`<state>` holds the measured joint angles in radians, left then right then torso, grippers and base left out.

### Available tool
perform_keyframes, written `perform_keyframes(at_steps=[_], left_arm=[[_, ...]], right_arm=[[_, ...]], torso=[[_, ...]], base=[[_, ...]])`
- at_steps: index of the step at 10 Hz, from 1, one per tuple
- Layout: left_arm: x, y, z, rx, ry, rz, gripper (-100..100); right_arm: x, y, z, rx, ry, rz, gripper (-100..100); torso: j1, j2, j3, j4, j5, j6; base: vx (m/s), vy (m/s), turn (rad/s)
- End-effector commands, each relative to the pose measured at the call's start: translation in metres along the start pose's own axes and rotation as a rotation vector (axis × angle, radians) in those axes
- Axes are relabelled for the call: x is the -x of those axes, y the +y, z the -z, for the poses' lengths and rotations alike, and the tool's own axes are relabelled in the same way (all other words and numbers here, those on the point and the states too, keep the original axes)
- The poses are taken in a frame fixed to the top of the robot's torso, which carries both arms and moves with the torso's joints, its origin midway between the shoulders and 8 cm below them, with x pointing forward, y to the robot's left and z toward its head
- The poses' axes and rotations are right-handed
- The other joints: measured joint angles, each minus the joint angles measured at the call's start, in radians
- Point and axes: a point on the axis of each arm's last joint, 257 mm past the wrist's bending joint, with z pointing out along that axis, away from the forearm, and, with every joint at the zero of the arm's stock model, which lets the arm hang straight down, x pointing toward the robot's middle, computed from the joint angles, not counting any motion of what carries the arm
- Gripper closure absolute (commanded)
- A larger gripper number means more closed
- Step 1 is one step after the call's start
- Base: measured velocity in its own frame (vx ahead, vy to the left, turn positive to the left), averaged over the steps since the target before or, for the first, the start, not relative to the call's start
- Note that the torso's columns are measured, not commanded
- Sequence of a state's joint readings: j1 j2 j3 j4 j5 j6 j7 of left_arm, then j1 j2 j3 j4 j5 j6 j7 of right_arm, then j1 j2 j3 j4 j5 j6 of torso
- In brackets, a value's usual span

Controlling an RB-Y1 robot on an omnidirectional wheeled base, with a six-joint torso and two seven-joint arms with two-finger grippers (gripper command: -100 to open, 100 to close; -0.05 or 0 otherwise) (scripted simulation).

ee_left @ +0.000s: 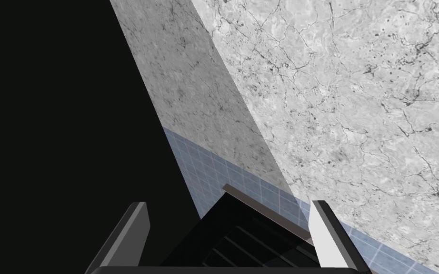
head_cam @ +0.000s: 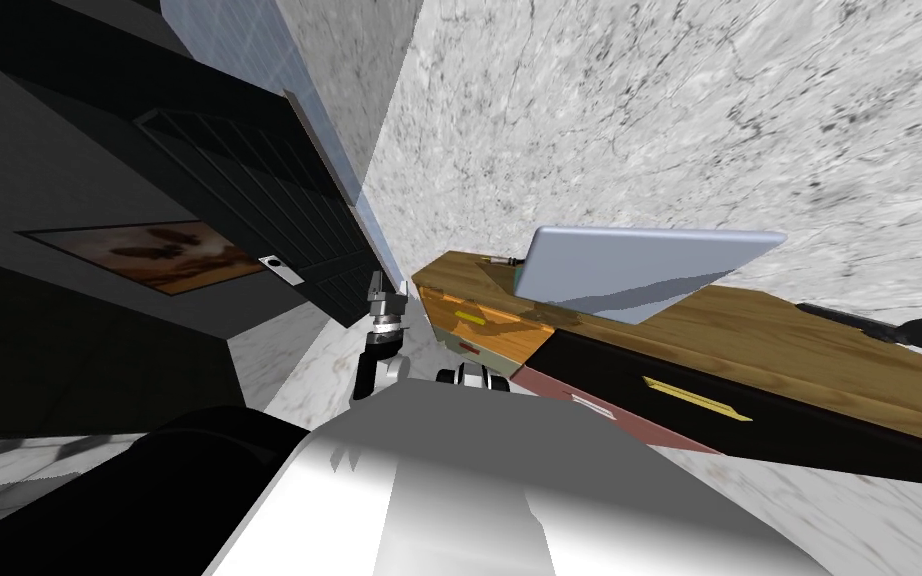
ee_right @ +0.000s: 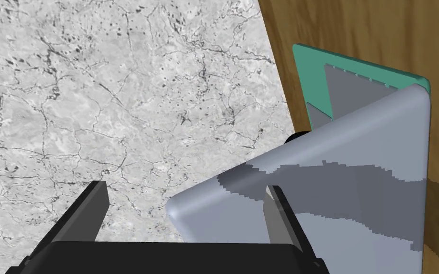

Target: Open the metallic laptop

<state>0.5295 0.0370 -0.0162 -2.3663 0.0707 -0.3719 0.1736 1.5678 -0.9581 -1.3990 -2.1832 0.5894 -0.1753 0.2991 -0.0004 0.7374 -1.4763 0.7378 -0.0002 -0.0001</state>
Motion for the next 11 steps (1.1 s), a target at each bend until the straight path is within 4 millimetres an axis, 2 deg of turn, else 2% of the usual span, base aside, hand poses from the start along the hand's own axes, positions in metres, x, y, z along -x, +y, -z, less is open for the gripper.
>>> perform_keyframes(at_steps=[1,4,6,7,8,9,10,11], left_arm=[[0.0,0.0,0.0,0.0,0.0,0.0,0],[0.0,0.0,0.0,0.0,0.0,0.0,0],[0.0,0.0,0.0,0.0,0.0,0.0,0],[0.0,0.0,0.0,0.0,0.0,0.0,0],[0.0,0.0,0.0,0.0,0.0,0.0,0],[0.0,0.0,0.0,0.0,0.0,0.0,0],[0.0,0.0,0.0,0.0,0.0,0.0,0],[0.0,0.0,0.0,0.0,0.0,0.0,0]], right_arm=[[0.019,-0.01,-0.01,0.009,-0.014,0.129,-100],[0.037,-0.015,-0.02,0.02,-0.034,0.232,-100],[0.034,-0.015,-0.018,0.017,-0.03,0.213,-100],[0.034,-0.015,-0.018,0.018,-0.03,0.213,100],[0.028,-0.001,-0.031,0.064,-0.051,0.191,100],[0.026,0.004,-0.037,0.084,-0.062,0.177,100],[0.018,0.007,-0.042,0.09,-0.062,0.152,100],[0.003,0.001,-0.042,0.069,-0.044,0.124,100]], torso=[[0.001,0.0,0.0,0.0,0.0,0.0],[-0.001,0.001,0.001,0.0,0.0,0.0],[-0.002,0.002,0.001,0.001,-0.001,0.0],[-0.001,0.002,0.002,0.001,-0.001,0.0],[-0.001,0.002,0.001,0.001,0.0,0.0],[0.002,0.0,0.0,0.0,0.0,0.0],[0.002,0.0,0.0,0.0,0.001,0.0],[0.0,0.001,0.0,0.0,0.0,0.0]], base=[[0.045,0.065,-0.004],[0.039,0.047,-0.005],[0.008,0.009,0.0],[0.0,0.0,0.0],[0.013,0.041,-0.015],[0.005,0.062,-0.009],[-0.004,0.033,0.001],[-0.001,0.006,0.004]])
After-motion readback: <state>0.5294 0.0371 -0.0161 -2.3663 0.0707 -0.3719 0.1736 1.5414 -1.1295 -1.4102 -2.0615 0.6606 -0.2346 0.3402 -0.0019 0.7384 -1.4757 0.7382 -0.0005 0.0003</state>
